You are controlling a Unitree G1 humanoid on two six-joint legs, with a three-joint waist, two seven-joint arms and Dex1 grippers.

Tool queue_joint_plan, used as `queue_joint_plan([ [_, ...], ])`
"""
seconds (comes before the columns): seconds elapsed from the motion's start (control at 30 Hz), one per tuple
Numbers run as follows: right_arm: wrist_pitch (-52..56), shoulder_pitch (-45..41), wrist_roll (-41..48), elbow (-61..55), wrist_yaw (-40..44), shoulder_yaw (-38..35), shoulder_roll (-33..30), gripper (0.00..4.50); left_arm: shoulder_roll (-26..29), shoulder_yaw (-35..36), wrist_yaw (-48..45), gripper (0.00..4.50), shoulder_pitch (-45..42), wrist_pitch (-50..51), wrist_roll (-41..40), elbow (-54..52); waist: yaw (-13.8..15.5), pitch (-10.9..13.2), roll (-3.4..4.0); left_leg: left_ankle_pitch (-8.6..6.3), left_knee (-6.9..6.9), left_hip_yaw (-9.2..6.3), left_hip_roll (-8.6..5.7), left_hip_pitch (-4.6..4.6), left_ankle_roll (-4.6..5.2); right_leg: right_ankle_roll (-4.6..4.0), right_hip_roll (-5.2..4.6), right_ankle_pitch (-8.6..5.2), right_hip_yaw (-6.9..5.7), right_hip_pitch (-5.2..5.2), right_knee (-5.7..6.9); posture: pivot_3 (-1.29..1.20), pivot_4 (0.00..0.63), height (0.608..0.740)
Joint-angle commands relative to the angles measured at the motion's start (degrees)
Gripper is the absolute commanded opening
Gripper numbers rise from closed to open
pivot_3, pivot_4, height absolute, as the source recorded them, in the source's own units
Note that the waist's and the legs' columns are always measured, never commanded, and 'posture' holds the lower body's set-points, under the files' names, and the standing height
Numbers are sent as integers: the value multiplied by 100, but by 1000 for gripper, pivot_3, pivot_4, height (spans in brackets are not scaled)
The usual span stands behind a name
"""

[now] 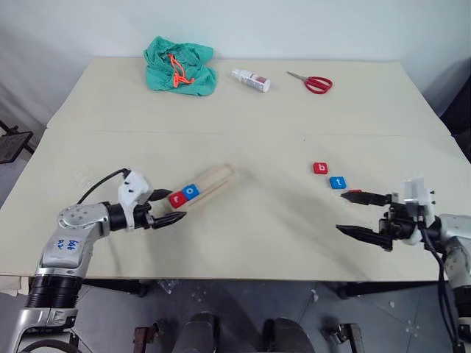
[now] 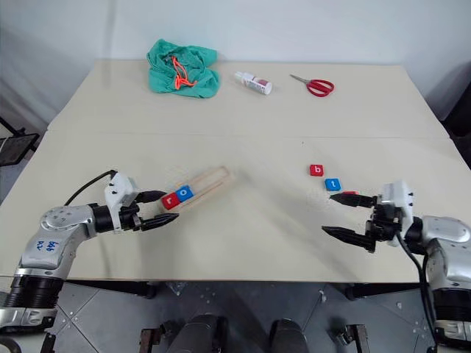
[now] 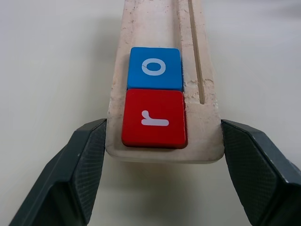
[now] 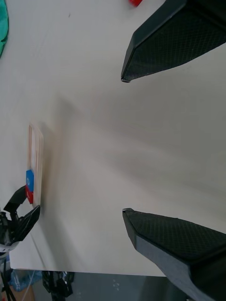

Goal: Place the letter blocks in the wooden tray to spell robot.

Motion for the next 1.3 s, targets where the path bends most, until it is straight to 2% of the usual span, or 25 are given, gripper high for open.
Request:
queue_joint_plan([
  [0.03,-227,-43,0,288,499,-111,-231,4500,-35,-237,-363,3390,-164,-205,-81,-286,-8,0,0,0,0,1,1,0,0,0,0,0,0,0,0,0,150,740],
  [0.2,-500,-130,99,737,642,113,-433,4500,-285,-904,-687,3390,-567,-251,113,-274,-2,1,2,0,0,7,1,0,0,0,1,0,0,-1,-1,0,150,740],
  [0.47,-716,-116,72,952,624,87,-348,4500,-555,-1488,-907,3390,-812,-447,395,-176,-5,3,3,0,2,6,1,-2,0,0,2,0,-1,-1,-3,0,150,740],
  [0.97,-627,372,140,475,296,-86,-305,4500,-920,-1829,-793,3390,-1024,-666,889,148,9,3,3,0,11,-1,0,-10,2,0,2,0,-5,1,-7,0,150,740],
  [1.03,-611,392,135,438,279,-102,-300,4500,-943,-1855,-806,4105,-1039,-641,911,148,7,3,3,0,9,-2,0,-11,1,0,3,0,-6,0,-7,0,150,740],
  [1.1,-600,397,124,418,267,-117,-297,4500,-990,-1844,-764,4473,-1041,-552,893,134,7,3,3,0,10,-1,0,-11,1,0,3,0,-7,0,-6,0,150,740],
  [1.3,-521,458,143,239,175,-176,-320,4500,-901,-1665,-731,4473,-878,-396,754,-203,9,3,2,0,13,-2,0,-12,1,0,2,0,-6,1,-6,0,150,740],
])
